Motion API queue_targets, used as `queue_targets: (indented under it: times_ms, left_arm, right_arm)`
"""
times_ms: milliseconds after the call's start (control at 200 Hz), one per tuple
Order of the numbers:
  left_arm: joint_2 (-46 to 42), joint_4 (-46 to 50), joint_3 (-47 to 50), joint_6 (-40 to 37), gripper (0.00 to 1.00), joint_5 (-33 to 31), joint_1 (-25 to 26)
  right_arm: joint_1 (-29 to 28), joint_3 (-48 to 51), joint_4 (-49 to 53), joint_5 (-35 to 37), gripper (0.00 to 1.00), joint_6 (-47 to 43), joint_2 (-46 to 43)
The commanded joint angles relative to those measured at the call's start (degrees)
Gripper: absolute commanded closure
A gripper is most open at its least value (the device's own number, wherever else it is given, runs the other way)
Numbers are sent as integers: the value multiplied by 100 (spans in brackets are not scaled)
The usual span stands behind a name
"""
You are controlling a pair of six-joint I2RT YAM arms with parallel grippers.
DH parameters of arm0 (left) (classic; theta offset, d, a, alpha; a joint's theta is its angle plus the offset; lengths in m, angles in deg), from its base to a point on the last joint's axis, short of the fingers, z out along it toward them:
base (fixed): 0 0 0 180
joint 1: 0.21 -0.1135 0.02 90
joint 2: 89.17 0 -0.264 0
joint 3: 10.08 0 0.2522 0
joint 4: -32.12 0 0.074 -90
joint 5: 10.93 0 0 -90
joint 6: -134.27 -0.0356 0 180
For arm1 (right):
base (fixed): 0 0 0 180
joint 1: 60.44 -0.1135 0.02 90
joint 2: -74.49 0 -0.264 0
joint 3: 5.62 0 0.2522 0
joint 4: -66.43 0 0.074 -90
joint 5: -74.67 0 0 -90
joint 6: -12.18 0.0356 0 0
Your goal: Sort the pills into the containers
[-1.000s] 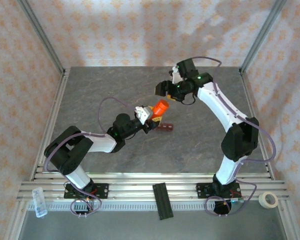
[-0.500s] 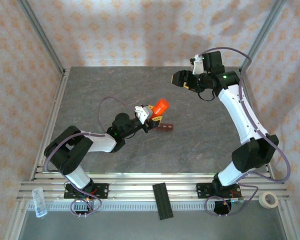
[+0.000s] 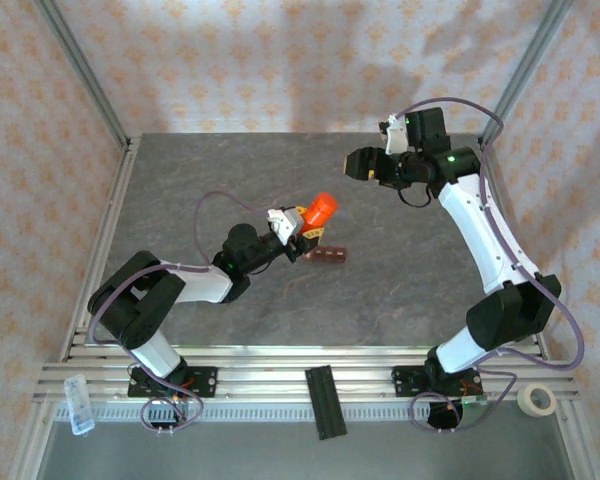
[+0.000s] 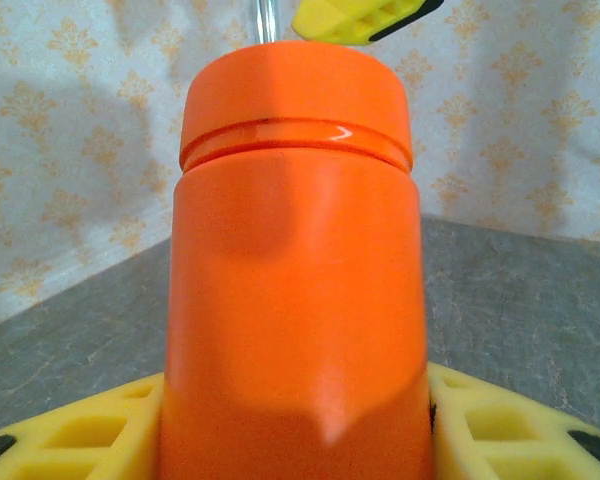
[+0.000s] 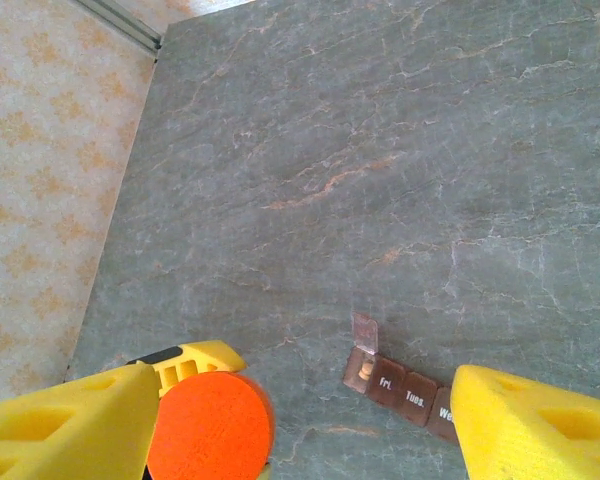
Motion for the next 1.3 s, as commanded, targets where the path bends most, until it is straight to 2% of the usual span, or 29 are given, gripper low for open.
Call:
queue_targets:
  times_ms: [0, 435, 661, 816, 1296]
  left_arm:
    - [-76, -494, -125, -111, 100, 141, -44]
    - [15, -582, -127, 1, 100, 4, -53]
    - [134, -539, -362, 540, 100, 313, -113]
    - [231, -587, -469, 641, 100, 581, -130]
    - [132, -549, -448, 709, 100, 723, -132]
  right_arm:
    - [0, -5, 54, -45, 23, -200, -211]
    - [-1, -36, 139, -251, 23, -419, -286]
    - [-1, 101, 183, -481, 23, -707, -480]
    - [-27, 108, 293, -821, 22, -815, -449]
    - [-593, 83, 335, -681, 22, -916, -29]
